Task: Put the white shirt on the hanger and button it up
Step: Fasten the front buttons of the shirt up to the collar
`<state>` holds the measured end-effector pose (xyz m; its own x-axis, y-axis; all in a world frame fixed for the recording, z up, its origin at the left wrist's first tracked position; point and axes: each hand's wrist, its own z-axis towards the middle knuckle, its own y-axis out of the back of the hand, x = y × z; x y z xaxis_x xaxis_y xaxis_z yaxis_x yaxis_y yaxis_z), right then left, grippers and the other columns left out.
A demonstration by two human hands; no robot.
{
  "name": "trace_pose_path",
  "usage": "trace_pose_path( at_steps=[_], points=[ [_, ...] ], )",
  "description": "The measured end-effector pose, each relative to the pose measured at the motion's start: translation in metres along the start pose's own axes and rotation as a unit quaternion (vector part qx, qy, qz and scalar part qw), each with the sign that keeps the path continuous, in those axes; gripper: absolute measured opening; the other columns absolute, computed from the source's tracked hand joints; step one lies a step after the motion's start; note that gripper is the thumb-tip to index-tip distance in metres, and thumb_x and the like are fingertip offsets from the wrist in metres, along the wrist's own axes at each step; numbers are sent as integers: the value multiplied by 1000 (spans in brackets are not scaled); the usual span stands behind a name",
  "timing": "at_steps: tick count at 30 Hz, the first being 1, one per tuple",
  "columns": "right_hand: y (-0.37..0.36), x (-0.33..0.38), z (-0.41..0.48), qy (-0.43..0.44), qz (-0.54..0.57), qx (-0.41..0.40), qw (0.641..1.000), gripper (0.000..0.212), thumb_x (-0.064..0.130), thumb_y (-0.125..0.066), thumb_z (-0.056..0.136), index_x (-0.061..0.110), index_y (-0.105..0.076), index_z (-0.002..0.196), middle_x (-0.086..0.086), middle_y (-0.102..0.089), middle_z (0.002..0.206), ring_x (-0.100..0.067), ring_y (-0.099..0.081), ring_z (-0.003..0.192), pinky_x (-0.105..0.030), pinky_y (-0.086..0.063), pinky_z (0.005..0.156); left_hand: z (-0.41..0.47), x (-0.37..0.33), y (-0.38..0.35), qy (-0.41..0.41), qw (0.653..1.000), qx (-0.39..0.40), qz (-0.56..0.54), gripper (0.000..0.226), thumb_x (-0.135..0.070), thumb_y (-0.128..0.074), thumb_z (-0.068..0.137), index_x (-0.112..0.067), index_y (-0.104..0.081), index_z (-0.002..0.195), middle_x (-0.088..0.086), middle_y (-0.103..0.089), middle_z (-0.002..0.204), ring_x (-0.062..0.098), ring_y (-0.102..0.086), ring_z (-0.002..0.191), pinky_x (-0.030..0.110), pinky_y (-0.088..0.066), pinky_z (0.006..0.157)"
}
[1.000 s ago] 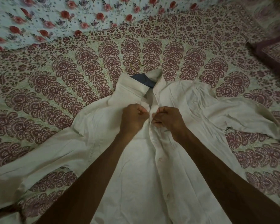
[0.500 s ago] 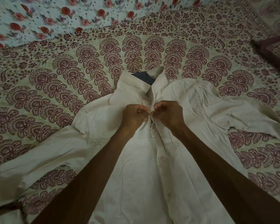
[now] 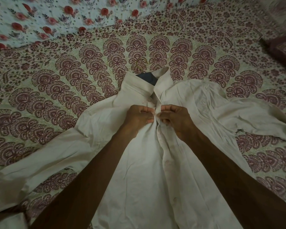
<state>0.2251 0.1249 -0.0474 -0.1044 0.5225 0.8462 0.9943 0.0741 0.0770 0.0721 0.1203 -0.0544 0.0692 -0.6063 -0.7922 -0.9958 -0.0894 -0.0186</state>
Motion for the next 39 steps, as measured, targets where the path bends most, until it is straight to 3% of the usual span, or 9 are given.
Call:
trace_pose_path(
  at_steps=[5, 10, 15, 18, 21, 26, 29, 32, 39],
  points=[
    [-2, -3, 2, 6, -31, -9, 999, 16, -2, -72, 79, 6, -63, 69, -4, -55, 56, -12, -51, 52, -22, -48, 55, -1, 2, -2, -6, 1000, -15, 20, 6, 1, -67, 85, -2, -71, 88, 12, -70, 85, 20, -69, 77, 25, -60, 73],
    [2, -6, -1, -3, 48, 8, 999, 11, -5, -68, 83, 1, -70, 92, -12, -67, 74, -18, -64, 67, -25, -58, 67, -4, 2, -4, -35, 997, -32, 57, 10, 3, -68, 83, -5, -71, 80, 12, -70, 78, 19, -69, 69, 25, -58, 66],
    [5, -12, -4, 31, 86, 29, 995, 14, -6, -67, 86, 1, -71, 97, -12, -74, 81, -18, -74, 72, -22, -60, 67, -3, 1, -4, -48, 995, -33, 75, 6, 1, -74, 75, -4, -74, 78, 21, -73, 81, 35, -73, 78, 43, -61, 79],
    [0, -12, -2, 58, 21, -5, 998, 12, 2, -78, 77, 10, -75, 87, -7, -76, 81, -15, -75, 75, -25, -61, 71, -2, 1, -1, -25, 999, -15, 43, 7, 1, -77, 73, -2, -74, 79, 24, -73, 84, 36, -73, 80, 46, -59, 83],
    [-9, -12, 5, 87, -86, -91, 988, 15, 12, -86, 69, 17, -76, 80, 3, -76, 75, -4, -73, 70, -14, -57, 70, 0, 1, 0, -2, 1000, -2, 22, 20, 0, -76, 76, 7, -71, 94, 25, -72, 95, 34, -73, 84, 43, -60, 82],
    [-17, -12, 5, 158, -207, -144, 955, 26, 22, -85, 68, 18, -72, 91, 12, -71, 77, 8, -64, 65, 0, -46, 64, -4, -3, 5, 3, 998, 49, -42, 26, -9, -69, 88, 16, -64, 94, 26, -69, 98, 31, -72, 89, 35, -60, 81],
    [-19, -11, 0, 183, -204, -145, 951, 41, 28, -88, 68, 18, -65, 101, 12, -66, 75, 5, -65, 67, -5, -51, 66, -5, -2, 3, 3, 999, 20, -36, 30, -8, -75, 82, 15, -65, 99, 25, -71, 98, 29, -73, 85, 29, -61, 71],
    [-20, -10, -4, 185, -189, -142, 954, 53, 27, -92, 64, 16, -60, 105, 17, -63, 70, 12, -63, 60, -2, -50, 67, -2, -1, -1, -1, 999, -23, -37, 18, -2, -74, 82, 9, -66, 94, 21, -71, 89, 20, -72, 69, 25, -59, 60],
    [-16, -15, -10, 257, -196, -145, 935, 50, 14, -90, 65, 5, -59, 103, 30, -51, 72, 29, -54, 67, 6, -39, 63, 2, 10, -4, -44, 997, -57, -19, 15, 1, -74, 80, -5, -66, 91, 18, -70, 88, 29, -72, 78, 36, -61, 69]
  ],
)
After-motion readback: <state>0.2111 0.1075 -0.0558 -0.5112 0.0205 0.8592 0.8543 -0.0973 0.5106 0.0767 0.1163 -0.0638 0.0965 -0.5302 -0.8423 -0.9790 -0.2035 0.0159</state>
